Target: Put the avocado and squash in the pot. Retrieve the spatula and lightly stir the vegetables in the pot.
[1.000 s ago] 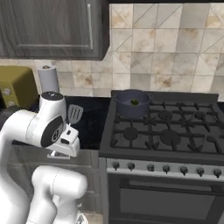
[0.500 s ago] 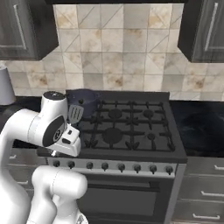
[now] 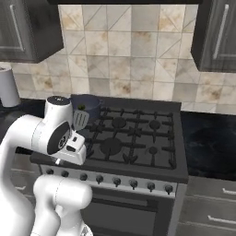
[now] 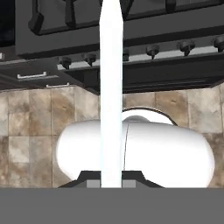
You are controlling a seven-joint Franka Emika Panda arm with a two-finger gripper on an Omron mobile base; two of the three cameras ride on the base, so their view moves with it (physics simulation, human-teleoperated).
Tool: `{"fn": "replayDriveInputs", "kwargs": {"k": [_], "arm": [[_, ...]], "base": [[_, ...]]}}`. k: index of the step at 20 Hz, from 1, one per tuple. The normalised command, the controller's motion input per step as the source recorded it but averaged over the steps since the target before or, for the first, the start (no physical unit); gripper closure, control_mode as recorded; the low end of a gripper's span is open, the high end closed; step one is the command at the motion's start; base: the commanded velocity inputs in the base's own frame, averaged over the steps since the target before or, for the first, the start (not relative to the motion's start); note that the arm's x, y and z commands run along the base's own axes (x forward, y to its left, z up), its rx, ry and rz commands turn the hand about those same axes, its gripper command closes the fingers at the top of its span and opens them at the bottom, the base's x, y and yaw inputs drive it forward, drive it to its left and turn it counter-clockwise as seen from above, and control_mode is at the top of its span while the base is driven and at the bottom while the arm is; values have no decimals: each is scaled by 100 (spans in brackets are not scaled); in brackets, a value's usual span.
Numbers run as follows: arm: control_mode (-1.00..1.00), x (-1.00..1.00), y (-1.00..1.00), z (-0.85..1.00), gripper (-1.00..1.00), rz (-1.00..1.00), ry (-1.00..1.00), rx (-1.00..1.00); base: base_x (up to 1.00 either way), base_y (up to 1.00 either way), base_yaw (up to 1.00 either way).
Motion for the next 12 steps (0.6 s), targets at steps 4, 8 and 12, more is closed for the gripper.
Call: {"fn": "replayDriveInputs", "kwargs": {"k": [4,8,12], "arm": [[100,0,0,0,100,0,0,0],[100,0,0,0,100,0,0,0],[100,0,0,0,100,0,0,0]], "base": [[93,0,22],[78,1,2],[4,0,0]]}}
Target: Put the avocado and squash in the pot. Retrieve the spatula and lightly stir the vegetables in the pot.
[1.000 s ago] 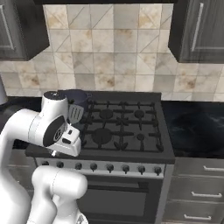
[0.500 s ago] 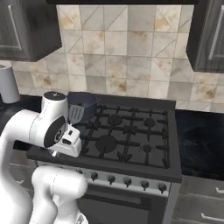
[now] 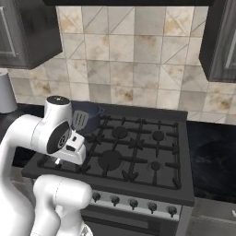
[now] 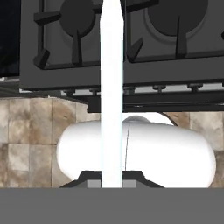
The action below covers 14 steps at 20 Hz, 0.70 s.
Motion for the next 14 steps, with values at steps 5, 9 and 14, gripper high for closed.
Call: {"fn": "replayDriveInputs", "kwargs": {"k": [5,9,14], "arm": [[100,0,0,0,100,0,0,0],[-100,5,6,21,100,0,9,-8],[-100,51,30,47,100,6,33,-34]], "base": [[0,0,0],[0,0,0],[0,0,0]]}}
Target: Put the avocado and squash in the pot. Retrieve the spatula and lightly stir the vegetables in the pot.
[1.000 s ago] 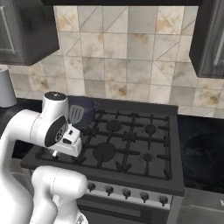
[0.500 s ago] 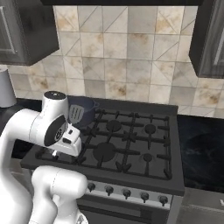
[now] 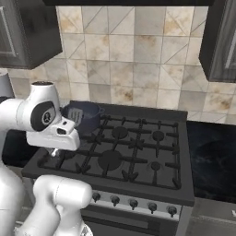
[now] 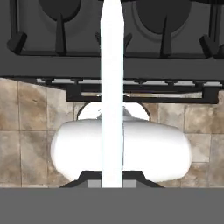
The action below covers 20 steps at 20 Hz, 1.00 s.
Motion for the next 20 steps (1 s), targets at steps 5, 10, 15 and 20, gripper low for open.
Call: {"fn": "replayDriveInputs", "kwargs": {"k": [5,10,15,20], "arm": [[-100,97,-3,100,100,8,62,-23],[-100,100,-24,30,100,22,64,-12],[-100,36,-18,-62,100,33,27,-5],[-100,0,-64,-1,100,26,-18,6]], "base": [[0,0,0],[0,0,0],[0,0,0],[0,0,0]]}}
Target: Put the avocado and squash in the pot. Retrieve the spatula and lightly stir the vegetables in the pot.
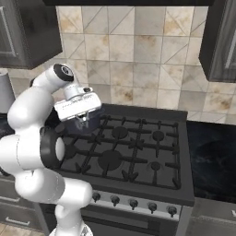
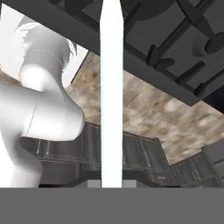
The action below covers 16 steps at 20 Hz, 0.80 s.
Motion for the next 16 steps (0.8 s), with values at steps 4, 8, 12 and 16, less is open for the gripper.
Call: {"fn": "replayDriveInputs", "kwargs": {"k": [4,8,12,16], "arm": [[-100,6,-9,3,100,2,-8,1],[-100,53,2,-4,100,1,8,0],[-100,54,0,0,100,20,10,4],[-100,46,0,-7,100,31,5,9]], "base": [[0,0,0],[0,0,0],[0,0,0],[0,0,0]]}}
